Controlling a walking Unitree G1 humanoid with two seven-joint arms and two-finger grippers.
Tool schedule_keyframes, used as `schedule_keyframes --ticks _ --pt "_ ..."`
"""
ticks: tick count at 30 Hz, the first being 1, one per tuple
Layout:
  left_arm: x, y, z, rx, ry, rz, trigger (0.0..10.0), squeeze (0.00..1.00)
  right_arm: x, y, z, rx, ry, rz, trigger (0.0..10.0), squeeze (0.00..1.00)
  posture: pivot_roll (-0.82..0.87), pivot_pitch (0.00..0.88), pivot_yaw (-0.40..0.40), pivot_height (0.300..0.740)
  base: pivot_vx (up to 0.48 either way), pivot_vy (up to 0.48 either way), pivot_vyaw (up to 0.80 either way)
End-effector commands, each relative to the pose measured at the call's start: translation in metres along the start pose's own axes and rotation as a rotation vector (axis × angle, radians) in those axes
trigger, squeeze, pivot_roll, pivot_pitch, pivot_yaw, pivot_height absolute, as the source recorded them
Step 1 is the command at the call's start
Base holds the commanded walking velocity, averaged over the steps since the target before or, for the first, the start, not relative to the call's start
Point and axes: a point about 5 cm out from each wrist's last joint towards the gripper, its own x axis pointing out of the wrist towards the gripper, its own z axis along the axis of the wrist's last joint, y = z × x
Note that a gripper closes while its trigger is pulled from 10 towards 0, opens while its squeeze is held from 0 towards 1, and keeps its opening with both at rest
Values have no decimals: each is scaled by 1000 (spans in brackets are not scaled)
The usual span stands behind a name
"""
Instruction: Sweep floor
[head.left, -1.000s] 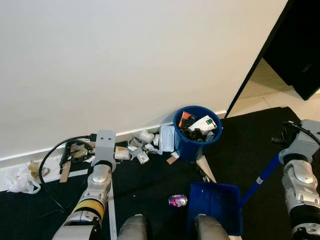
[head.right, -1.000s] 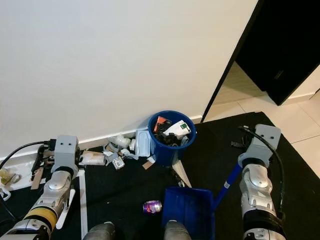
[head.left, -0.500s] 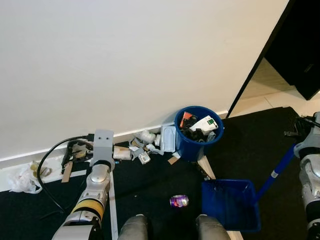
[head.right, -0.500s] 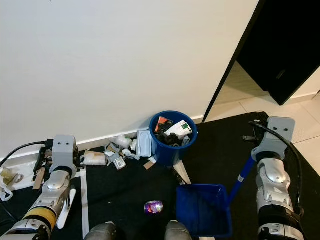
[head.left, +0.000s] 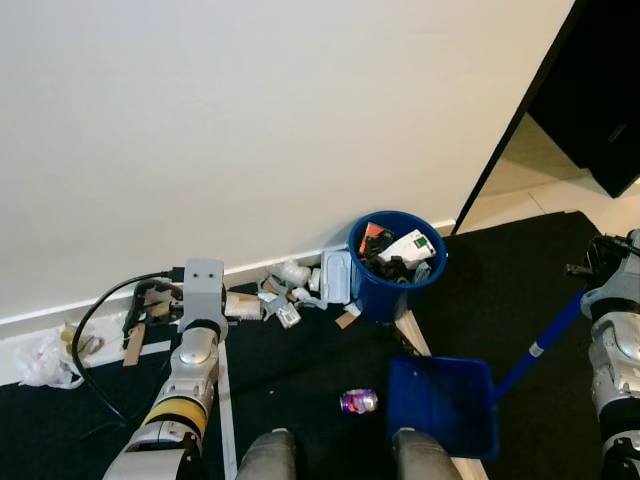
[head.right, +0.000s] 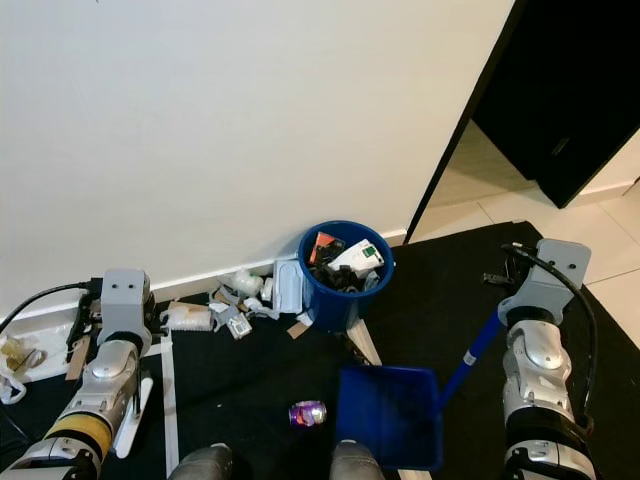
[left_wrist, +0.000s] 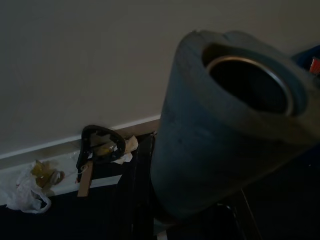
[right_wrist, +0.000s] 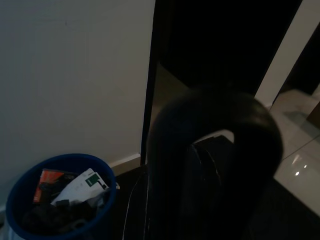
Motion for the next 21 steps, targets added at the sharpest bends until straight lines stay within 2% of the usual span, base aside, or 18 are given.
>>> schedule_keyframes --ticks 1,7,9,21 --pt "-4 -13 -13 -77 63 -49 10000 0 1 -1 0 17 8 -12 10000 0 70 37 -49 740 0 0 0" --pt "-5 -13 -14 -80 66 -54 10000 0 -1 7 -10 59 49 -11 10000 0 77 34 -51 740 0 0 0" --pt "-5 -13 -14 -83 66 -56 10000 0 -3 10 -16 100 76 -26 10000 0 78 35 -51 740 0 0 0" --pt "-6 -13 -15 -84 66 -62 10000 0 -7 17 -24 115 100 -16 10000 0 82 29 -51 740 0 0 0"
